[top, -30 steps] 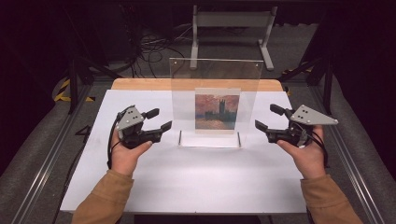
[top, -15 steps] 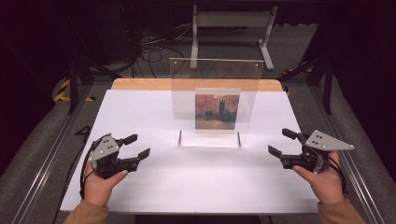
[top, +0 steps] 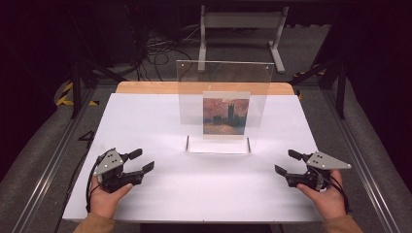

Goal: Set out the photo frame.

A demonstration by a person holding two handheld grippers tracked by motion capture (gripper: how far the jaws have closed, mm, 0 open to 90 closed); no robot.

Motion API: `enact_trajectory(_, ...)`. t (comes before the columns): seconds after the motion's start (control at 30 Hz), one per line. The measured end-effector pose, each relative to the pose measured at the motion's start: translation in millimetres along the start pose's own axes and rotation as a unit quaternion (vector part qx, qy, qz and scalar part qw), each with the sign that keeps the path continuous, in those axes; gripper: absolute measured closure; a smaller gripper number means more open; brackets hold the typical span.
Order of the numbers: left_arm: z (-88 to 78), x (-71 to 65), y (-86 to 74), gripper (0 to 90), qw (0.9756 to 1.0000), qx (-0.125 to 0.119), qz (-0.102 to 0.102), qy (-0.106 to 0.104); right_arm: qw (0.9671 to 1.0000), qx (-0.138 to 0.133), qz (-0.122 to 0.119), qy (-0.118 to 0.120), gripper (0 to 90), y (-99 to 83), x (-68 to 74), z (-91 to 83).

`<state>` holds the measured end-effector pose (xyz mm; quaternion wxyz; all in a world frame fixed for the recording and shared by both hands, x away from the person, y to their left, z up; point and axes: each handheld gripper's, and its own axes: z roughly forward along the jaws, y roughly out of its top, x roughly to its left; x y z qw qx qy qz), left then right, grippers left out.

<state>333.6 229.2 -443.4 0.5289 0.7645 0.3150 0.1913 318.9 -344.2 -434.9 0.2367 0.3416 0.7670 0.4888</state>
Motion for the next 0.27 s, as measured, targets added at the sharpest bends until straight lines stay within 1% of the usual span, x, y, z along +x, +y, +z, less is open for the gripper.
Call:
enact_trajectory(0.03, 2.1, -0.4, -1.2, 33.1, 1.0, 0.004, 0.002, -0.001, 1.0, 0.007, 0.006, 0.002, 21.5, -4.8, -0.1, 3.4)
enact_trajectory(0.07, 3.2, -0.6, -1.7, 33.1, 1.0, 0.003, 0.001, -0.002, 0.9999, 0.01, 0.007, 0.001, 21.4, -6.1, 0.3, 4.0)
enact_trajectory(0.13, 4.6, -1.4, -2.2, 33.2, 1.0, 0.0, -0.003, -0.002, 0.9999, 0.009, 0.008, 0.001, 21.1, -6.9, 0.5, 4.5)
enact_trajectory(0.2, 5.9, -2.8, -2.6, 33.1, 1.0, 0.002, 0.001, -0.005, 0.9999, 0.006, 0.009, 0.002, 20.6, -7.4, 0.6, 4.7)
enact_trajectory(0.27, 7.0, -4.8, -3.2, 32.9, 1.0, -0.002, -0.001, -0.009, 0.9999, 0.008, 0.013, -0.001, 20.4, -8.6, -0.1, 5.3)
